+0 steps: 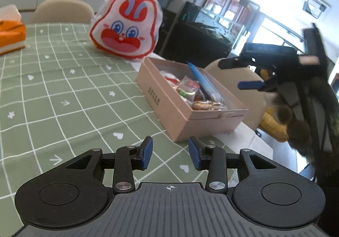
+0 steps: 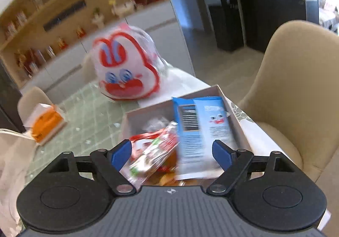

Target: Organize snacks

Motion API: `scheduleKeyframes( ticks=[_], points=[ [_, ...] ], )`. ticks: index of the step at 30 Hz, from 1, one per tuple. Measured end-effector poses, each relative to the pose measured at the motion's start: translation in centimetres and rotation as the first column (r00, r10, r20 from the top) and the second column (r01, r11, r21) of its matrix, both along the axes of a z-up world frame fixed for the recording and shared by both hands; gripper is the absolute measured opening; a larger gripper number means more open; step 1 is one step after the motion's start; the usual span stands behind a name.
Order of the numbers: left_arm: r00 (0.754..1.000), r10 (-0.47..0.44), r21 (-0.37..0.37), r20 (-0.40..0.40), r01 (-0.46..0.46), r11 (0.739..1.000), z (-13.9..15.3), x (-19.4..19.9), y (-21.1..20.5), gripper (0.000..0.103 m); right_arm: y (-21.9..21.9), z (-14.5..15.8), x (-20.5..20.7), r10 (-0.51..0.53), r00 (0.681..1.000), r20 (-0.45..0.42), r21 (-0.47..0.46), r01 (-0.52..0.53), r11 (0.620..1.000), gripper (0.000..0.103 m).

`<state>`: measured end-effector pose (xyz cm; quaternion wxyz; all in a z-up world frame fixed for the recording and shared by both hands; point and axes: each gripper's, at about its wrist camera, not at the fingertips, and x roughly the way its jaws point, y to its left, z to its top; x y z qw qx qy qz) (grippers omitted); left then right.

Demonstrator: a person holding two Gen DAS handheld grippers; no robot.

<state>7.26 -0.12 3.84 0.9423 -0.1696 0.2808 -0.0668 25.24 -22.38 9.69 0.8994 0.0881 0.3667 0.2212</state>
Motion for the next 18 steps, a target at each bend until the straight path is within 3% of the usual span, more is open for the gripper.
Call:
scheduleKeyframes(
  ticks=[3, 7, 9, 10, 15, 18],
  points=[
    [0.999, -0.018, 0.075, 0.029, 0.016, 0.997, 0.5, -2.1, -1.3, 0.042, 0.2, -0.5, -6.0, 0.015, 0.995, 0.096, 0.008, -0.016, 1.0, 0.084],
    [0.997, -0.042, 0.175, 0.063, 0.031, 0.984, 0.1, -4.9, -2.8, 0.041, -0.1, -3.6, -14.4, -0.014, 0.982, 0.188, -0.013, 0.016, 1.0, 0.084],
    [0.992, -0.048, 0.214, 0.113, 0.023, 0.977, -0.2, -6.4, -3.4, 0.034, 0.1, -5.0, -17.6, -0.03, 0.974, 0.224, -0.009, 0.033, 0.999, 0.084],
    [0.989, -0.05, 0.239, 0.138, 0.016, 0.971, -0.4, -7.1, -3.7, 0.024, 0.4, -5.8, -19.1, -0.042, 0.968, 0.246, -0.013, 0.047, 0.999, 0.084],
    [0.983, -0.048, 0.273, 0.18, -0.003, 0.962, -0.8, -8.8, -4.7, 0.02, 1.8, -8.2, -23.6, -0.083, 0.936, 0.342, -0.059, 0.11, 0.992, 0.084],
    [0.986, 0.008, 0.305, 0.169, -0.06, 0.95, -1.3, -9.4, -5.1, 0.019, 1.6, -8.4, -25.2, -0.115, 0.915, 0.386, -0.084, 0.158, 0.984, 0.085]
  ],
)
